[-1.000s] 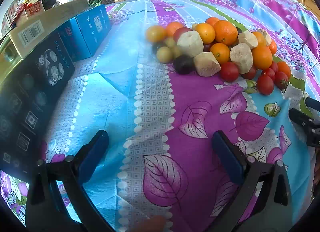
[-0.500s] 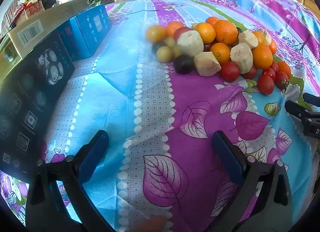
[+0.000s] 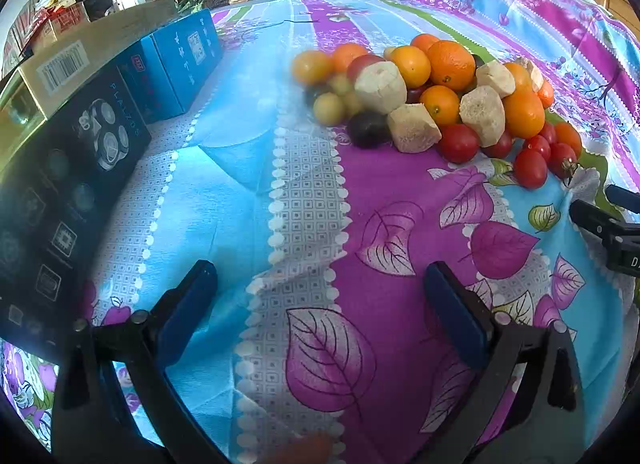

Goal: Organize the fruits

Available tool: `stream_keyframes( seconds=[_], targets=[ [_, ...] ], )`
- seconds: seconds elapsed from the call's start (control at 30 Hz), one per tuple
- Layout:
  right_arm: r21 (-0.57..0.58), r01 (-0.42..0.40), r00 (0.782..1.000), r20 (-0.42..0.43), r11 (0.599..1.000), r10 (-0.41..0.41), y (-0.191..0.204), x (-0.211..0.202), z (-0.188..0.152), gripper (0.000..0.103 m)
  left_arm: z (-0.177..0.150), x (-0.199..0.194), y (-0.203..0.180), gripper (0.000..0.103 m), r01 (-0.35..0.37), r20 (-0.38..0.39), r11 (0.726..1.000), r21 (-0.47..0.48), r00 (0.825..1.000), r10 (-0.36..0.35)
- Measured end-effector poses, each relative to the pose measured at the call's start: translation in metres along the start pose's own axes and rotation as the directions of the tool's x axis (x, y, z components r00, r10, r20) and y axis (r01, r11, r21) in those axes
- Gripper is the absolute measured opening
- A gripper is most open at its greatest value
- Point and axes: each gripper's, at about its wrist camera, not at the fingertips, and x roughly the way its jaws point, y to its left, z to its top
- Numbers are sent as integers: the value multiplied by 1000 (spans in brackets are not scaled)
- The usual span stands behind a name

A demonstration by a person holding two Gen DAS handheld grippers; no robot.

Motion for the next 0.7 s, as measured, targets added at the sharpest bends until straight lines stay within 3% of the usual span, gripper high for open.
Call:
stream_keyframes(
  seconds=[0.7],
  targets=[
    [0,0,1000,0,1000,0,0,0,0,103,-4,-3,-1,103,-9,0,1000,1,1000,9]
  ],
)
